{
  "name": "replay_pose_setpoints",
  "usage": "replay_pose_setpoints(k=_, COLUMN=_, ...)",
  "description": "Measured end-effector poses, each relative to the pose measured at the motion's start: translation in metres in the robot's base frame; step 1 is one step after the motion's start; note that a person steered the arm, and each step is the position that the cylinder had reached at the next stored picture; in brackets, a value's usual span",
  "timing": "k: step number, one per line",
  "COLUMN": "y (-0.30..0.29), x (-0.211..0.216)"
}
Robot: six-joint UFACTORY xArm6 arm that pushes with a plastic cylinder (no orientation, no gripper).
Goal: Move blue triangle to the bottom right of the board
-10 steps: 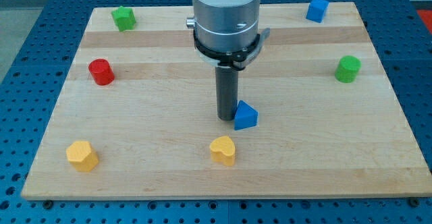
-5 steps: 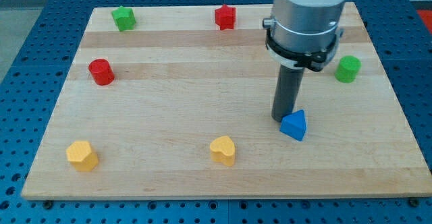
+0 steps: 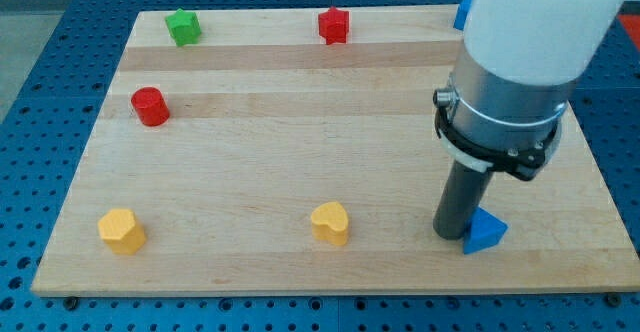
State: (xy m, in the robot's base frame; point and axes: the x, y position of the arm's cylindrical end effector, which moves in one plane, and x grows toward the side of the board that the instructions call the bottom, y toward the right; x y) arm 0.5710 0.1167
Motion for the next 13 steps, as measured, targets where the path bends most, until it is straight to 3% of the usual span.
replay_pose_setpoints(k=3, y=0.000, x=0.012)
replay_pose_setpoints(k=6, y=0.048, x=0.007)
replay_pose_setpoints(k=8, y=0.050, x=0.043)
replay_pose_setpoints(k=13, y=0.076, x=0.029)
